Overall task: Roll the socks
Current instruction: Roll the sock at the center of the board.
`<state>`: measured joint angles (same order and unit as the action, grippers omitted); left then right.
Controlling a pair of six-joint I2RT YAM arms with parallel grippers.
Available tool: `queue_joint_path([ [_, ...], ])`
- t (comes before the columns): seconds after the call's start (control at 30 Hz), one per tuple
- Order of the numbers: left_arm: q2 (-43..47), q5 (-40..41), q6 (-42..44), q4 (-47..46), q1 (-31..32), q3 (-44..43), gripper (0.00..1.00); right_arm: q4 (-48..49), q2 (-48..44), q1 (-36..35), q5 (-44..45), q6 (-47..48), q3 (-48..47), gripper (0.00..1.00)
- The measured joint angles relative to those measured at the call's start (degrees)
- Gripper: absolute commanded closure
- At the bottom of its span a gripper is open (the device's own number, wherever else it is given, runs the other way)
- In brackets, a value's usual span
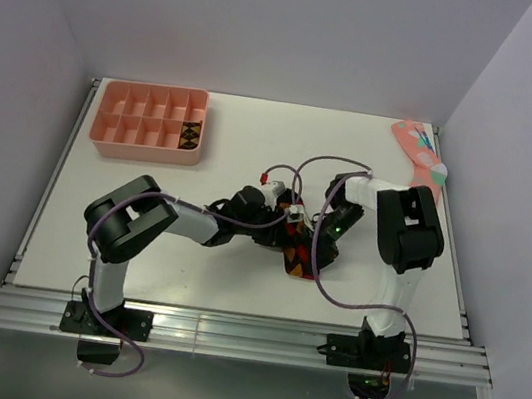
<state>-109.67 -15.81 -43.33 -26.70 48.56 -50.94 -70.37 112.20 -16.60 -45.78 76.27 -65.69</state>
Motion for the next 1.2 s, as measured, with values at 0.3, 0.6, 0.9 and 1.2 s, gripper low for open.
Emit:
queue_joint_path([
  [0.3, 2.75, 1.07, 3.67, -8.57, 0.22, 7.56, 0.65, -4.7, 4.42, 1.22, 1.53, -2.97, -2.69, 0.75],
  [0.6, 11.41, 2.64, 11.65, -16.81, 5.33, 11.56, 0.59, -6.38, 7.37, 1.27, 2.21, -7.63, -4.85, 0.75],
  [0.9, 9.01, 2.78, 20.9, -17.9, 11.61, 9.75, 0.56, -6.97, 9.62, 1.27, 3.19, -15.52, -6.54, 0.75],
  [1.2, 5.75, 4.74, 27.8, -13.4, 13.75, 6.62, 0.54, -7.87, 11.08, 1.25, 4.42, -19.41, -8.44, 0.75],
])
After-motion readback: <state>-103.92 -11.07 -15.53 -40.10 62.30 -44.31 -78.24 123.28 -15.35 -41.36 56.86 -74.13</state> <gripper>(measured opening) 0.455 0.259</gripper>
